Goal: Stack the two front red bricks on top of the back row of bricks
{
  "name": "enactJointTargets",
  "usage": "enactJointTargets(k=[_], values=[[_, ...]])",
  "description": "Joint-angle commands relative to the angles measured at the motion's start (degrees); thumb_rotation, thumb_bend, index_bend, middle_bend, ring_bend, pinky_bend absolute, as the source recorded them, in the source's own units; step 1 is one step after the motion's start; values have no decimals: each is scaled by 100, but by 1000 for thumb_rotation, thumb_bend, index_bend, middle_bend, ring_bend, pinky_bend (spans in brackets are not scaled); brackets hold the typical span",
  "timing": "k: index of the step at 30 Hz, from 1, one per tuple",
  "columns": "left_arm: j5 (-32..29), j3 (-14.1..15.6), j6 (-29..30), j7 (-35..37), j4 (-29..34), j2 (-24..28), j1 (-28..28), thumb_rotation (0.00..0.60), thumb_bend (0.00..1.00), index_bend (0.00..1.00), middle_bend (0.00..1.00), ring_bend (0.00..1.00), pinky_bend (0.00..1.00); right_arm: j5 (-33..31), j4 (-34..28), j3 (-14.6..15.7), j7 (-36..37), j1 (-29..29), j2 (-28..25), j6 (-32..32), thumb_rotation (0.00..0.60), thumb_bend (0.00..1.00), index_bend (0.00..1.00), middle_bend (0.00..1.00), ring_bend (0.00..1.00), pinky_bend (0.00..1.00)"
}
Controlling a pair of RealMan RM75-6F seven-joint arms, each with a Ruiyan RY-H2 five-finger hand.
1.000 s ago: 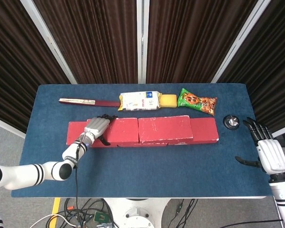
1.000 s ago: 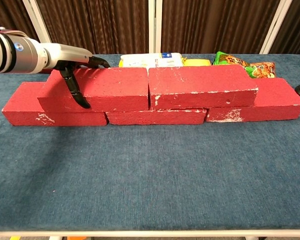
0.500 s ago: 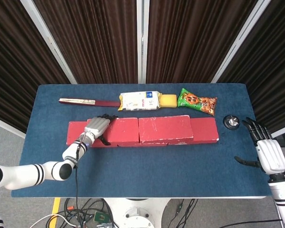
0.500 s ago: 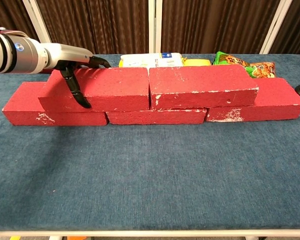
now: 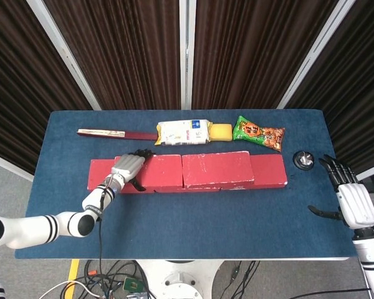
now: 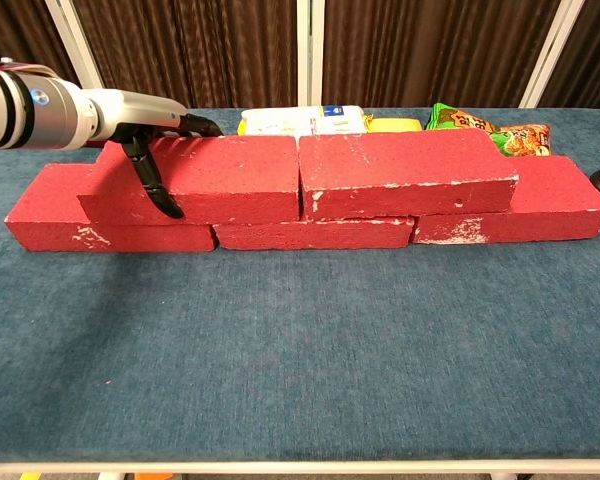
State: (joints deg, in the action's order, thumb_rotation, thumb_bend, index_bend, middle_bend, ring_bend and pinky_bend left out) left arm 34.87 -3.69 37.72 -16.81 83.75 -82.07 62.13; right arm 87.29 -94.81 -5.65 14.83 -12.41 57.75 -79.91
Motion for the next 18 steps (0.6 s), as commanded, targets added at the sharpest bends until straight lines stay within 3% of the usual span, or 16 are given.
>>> enactJointTargets(k=[1,18], values=[[23,-4,-90,38,17,38,8,600,158,0,0,0,178,6,-2,-4,-3,1,1,-9,600,0,0,0,0,0],[129,34,-62,110,-34,29,-7,600,126,0,0,0,129,11,-23,-7,-32,5,-1,-14,600,0,0,0,0,0]])
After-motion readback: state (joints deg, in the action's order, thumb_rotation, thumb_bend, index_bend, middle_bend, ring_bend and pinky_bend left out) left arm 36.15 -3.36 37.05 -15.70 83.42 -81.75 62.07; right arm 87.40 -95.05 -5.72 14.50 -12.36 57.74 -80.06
